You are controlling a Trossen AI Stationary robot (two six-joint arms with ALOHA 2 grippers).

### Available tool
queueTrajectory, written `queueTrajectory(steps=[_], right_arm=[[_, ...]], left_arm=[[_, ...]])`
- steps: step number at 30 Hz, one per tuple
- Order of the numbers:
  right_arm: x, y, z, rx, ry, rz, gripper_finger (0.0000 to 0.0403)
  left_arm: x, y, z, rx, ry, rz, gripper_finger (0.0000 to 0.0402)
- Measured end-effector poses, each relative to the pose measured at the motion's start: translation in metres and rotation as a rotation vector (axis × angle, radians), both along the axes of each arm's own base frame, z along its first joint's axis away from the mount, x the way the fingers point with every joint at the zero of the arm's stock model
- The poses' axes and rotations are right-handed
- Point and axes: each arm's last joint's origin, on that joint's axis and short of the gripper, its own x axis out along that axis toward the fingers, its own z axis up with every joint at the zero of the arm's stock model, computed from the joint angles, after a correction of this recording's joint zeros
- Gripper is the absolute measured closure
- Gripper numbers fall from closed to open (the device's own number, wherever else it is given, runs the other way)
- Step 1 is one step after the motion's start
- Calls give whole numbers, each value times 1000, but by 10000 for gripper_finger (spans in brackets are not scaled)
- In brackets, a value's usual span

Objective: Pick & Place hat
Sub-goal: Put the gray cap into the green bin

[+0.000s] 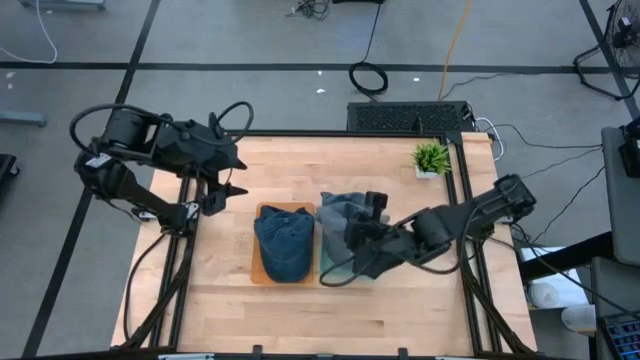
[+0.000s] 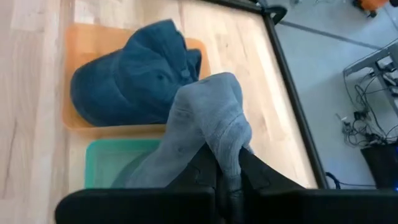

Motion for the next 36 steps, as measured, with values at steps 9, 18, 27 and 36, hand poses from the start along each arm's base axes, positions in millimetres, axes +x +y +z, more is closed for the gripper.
queueTrajectory(steps=[9, 18, 27, 36], right_arm=[[6, 3, -44, 71, 69, -24, 399], [8, -1, -80, 104, 117, -19, 398], [7, -33, -116, 131, 171, -35, 370], [-18, -40, -70, 160, 25, -15, 238]], left_arm=[[0, 0, -1, 2, 4, -2, 117], [0, 0, -1, 2, 4, -1, 117], [0, 0, -1, -11, 2, 14, 117], [0, 0, -1, -14, 2, 18, 117]])
